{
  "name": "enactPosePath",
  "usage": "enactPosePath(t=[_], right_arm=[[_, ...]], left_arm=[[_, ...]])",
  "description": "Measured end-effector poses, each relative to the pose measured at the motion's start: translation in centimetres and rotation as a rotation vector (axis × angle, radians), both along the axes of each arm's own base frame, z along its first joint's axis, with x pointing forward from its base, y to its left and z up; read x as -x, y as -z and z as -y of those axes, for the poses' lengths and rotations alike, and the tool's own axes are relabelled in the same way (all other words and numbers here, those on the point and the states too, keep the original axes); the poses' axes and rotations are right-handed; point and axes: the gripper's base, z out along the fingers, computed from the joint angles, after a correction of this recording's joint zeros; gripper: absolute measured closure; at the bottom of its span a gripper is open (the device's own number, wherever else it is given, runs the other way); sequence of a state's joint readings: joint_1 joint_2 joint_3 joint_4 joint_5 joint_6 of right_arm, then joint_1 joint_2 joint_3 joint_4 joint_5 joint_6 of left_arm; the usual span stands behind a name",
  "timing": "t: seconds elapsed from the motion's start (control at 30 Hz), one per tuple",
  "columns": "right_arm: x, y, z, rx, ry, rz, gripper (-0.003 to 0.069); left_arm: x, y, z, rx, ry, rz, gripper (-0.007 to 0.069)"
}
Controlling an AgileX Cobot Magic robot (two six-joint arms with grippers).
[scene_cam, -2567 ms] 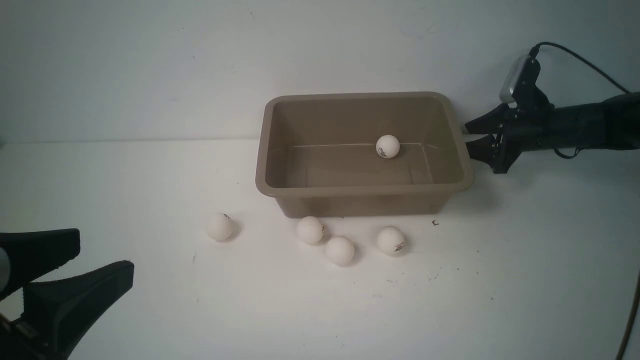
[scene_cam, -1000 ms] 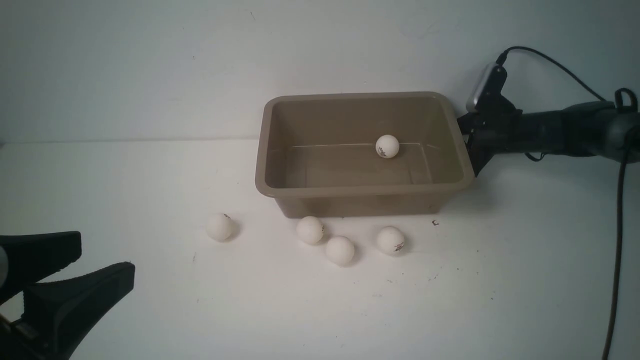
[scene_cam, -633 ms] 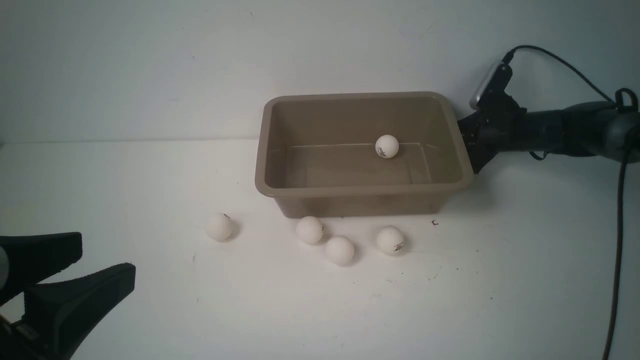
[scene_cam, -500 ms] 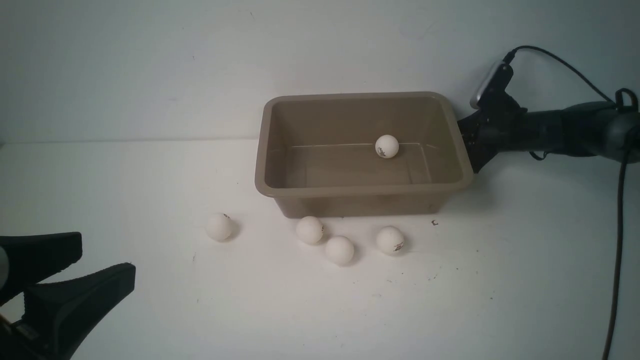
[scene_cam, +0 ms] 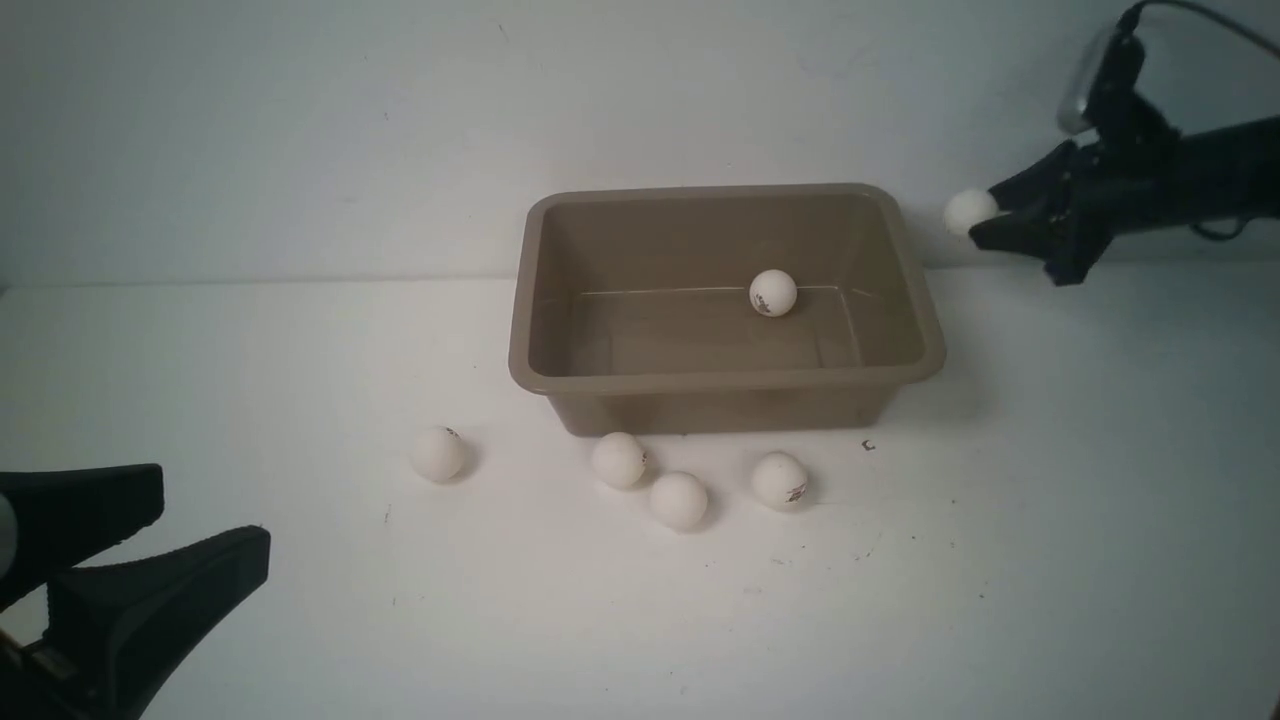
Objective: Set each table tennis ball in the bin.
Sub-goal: Use the right arm to put the table tennis ball into the box
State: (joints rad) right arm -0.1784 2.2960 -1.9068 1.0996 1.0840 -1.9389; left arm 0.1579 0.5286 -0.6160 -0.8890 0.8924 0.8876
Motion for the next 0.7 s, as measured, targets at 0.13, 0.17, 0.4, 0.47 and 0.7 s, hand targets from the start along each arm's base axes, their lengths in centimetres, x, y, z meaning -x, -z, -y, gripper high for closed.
enactPosePath(t=[0.13, 0.17, 0.4, 0.47, 0.7], right_arm=[[1.4, -3.6, -0.8, -0.034, -0.078, 0.013, 0.0351], [1.7, -4.3, -1.4, -0.048, -0.089, 0.018, 0.0351], [2.0, -5.0, -6.4, -0.095, -0.153, -0.034, 0.0351], [2.1, -4.9, -7.4, -0.095, -0.17, -0.044, 0.0351], [2.8, -3.4, -13.2, 0.013, -0.199, -0.137, 0.0351]], left_arm=[[0.0, 0.0, 0.0, 0.0, -0.001, 0.001, 0.0174], [0.0, 0.0, 0.0, 0.0, -0.001, 0.001, 0.0174], [-0.1, 0.0, -0.1, 0.0, -0.007, 0.006, 0.0174], [-0.1, 0.0, -0.1, 0.0, -0.007, 0.006, 0.0174], [-0.1, 0.0, -0.1, 0.0, -0.007, 0.006, 0.0174]])
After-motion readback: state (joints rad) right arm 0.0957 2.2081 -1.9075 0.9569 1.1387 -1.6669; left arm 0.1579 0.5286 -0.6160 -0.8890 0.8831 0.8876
